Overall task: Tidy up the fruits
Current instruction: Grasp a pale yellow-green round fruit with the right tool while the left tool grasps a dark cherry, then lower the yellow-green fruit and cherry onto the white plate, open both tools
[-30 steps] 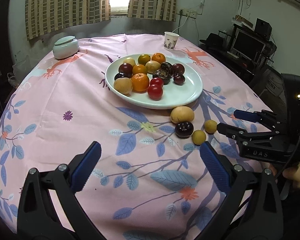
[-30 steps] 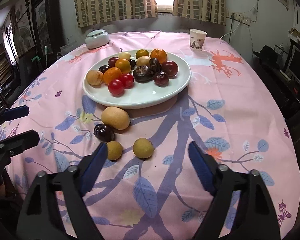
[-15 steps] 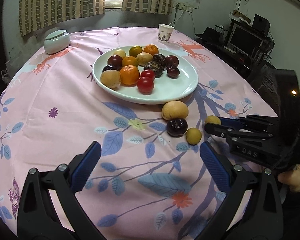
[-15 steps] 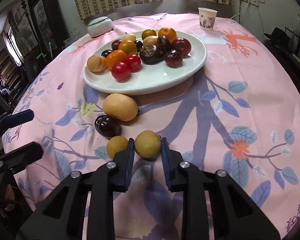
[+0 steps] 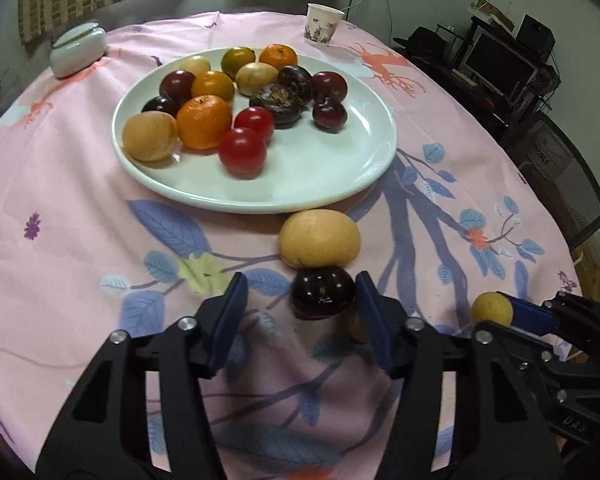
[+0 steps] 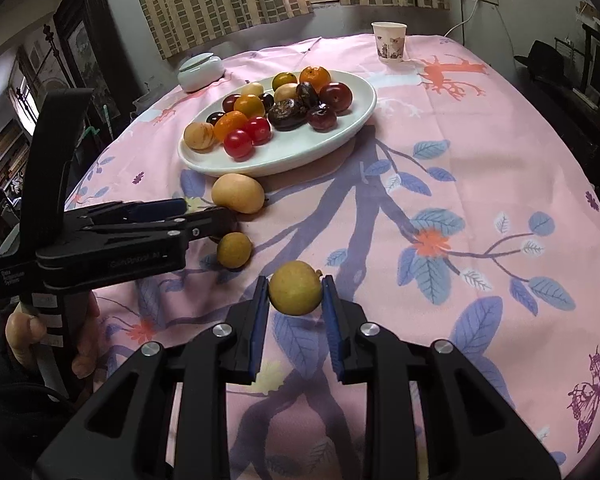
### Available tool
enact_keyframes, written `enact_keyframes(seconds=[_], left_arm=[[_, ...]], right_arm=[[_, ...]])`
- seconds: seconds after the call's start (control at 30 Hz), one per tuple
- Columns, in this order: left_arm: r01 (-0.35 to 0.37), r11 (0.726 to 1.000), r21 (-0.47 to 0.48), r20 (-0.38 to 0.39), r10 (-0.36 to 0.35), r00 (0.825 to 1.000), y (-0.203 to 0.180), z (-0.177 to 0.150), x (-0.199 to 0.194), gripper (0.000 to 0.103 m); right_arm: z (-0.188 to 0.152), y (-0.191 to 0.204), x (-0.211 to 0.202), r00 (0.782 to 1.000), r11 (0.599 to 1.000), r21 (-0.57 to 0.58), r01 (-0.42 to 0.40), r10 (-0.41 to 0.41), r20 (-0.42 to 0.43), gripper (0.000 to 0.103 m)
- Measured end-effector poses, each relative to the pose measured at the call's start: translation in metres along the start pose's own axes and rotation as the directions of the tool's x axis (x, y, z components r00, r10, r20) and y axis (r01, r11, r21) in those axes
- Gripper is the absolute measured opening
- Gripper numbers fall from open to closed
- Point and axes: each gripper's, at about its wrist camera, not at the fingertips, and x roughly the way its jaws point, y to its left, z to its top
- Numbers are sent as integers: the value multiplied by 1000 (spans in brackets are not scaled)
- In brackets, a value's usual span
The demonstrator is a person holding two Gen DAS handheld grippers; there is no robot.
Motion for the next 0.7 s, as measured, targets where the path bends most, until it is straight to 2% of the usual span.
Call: enact_keyframes(seconds=[0.03,0.1,0.23,0.33,0.4,0.53,0.7], left_arm=[[-8,1000,14,4,8,1000,-4,0,-1,48],[-33,999,42,11,33,999,-10,-1,0,47],[2,1000,-3,-13,-2,1000,-6,3,11,48],[29,1000,-5,-5,-29,1000,-8,-1,5,33],[18,1000,13,7,-18,1000,-11,-8,-2,33],[45,999,1,32,-45,998,-8,-19,-22,33],[43,999,21,95,-45,994,-7,-27,-53,33]], right_arm=[[0,0,0,1000,1000,0,-5,5,-1,27],[-1,0,-1,1000,1000,2,-14,14,-2,27],[-2,0,-1,1000,1000,8,-25,25,-3,27],[-2,0,-2,1000,1000,9,-23,23,-2,27],[-1,0,-2,1000,1000,12,-16,16,0,27],[2,4,-6,1000,1000,8,-12,12,14,27],[9,18,-6,1000,1000,-18,-22,23,22,27]])
